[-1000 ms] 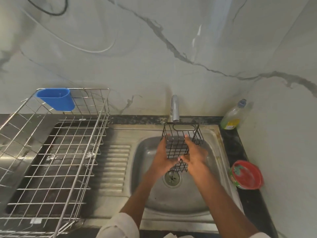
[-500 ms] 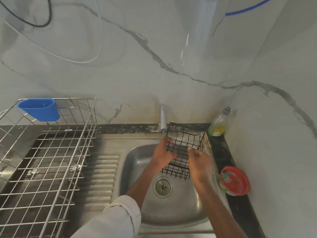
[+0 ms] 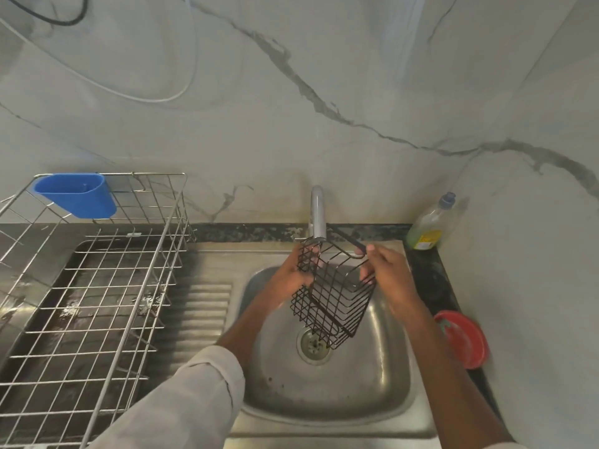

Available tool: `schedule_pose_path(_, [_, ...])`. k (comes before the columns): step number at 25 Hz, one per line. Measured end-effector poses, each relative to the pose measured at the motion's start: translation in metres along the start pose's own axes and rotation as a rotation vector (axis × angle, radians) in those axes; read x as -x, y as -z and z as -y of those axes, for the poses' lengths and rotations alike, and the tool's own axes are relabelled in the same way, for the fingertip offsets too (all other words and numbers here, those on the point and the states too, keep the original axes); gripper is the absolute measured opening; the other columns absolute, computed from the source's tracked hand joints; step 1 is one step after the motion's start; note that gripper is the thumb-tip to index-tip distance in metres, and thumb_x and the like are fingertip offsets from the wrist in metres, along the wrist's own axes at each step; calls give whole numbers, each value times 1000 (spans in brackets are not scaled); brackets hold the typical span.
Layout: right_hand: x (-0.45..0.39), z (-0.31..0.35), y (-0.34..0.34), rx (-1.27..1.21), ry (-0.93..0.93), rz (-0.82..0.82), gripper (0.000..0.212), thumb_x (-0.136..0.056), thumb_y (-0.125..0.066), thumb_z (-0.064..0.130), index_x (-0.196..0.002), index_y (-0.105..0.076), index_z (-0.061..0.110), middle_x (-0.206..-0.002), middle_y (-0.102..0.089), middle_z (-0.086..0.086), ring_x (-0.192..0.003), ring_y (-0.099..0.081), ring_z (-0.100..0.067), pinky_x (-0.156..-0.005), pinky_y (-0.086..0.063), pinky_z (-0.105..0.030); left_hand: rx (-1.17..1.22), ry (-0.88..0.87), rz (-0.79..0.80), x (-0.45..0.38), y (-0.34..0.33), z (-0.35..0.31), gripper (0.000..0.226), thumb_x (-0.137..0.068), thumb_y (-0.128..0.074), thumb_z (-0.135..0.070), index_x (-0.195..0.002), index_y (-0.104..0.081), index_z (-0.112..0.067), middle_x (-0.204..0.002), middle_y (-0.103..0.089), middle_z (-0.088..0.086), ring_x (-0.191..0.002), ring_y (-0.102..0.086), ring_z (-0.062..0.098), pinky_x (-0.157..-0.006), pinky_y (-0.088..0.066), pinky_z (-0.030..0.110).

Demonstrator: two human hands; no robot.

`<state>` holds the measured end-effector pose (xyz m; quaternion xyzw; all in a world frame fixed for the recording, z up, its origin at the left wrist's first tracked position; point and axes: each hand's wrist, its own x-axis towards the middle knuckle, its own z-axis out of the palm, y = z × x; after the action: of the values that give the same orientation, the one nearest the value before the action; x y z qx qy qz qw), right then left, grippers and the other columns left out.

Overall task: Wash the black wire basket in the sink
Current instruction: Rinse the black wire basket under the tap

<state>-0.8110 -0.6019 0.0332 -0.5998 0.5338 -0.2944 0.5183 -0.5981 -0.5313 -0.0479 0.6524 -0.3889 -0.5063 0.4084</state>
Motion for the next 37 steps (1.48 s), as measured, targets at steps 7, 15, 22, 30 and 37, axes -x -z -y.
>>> schedule_pose_path(7, [10, -15, -20, -297, -230, -198, 20, -105, -55, 10, -97, -71, 2, -52, -49, -1, -53, -51, -16, -61, -57, -29, 99, 137, -92, 5, -22, 6, 32, -106, -53, -1, -126, -58, -25, -126, -64, -5, -116, -64, 14, -91, -52, 28])
schedule_pose_path(15, [32, 1, -44, -442, -306, -9, 10, -100, -66, 14, -99, -71, 6, -71, -68, -8, -79, -77, -30, -77, -61, -41, 467, 543, -281, 34, -35, 82, 38, -110, -48, -40, -136, -56, -13, -133, -62, 9, -114, -62, 30, -101, -49, 47])
schedule_pose_path(22, [22, 14, -56, -828, -444, 107, 15, -98, -64, 4, -112, -63, 1, -111, -74, -19, -100, -77, -31, -98, -54, -54, 464, 392, -382, 50, -9, 78, 49, -107, -52, -45, -145, -60, -16, -138, -63, 4, -129, -57, 25, -99, -45, 43])
schedule_pose_path(30, [22, 14, -67, -852, -392, 175, 28, -99, -58, -2, -127, -54, 4, -102, -74, -20, -102, -76, -37, -98, -55, -54, 454, 408, -355, 50, -15, 78, 49, -112, -45, -43, -149, -55, -13, -151, -57, 12, -136, -54, 33, -104, -47, 47])
schedule_pose_path(37, [41, 11, -101, -823, -374, 169, 40, -92, -68, -4, -130, -56, -6, -115, -73, -27, -104, -75, -37, -105, -52, -55, 568, 433, -393, 51, -12, 77, 42, -109, -51, -43, -142, -56, -16, -140, -59, 10, -122, -59, 33, -106, -51, 53])
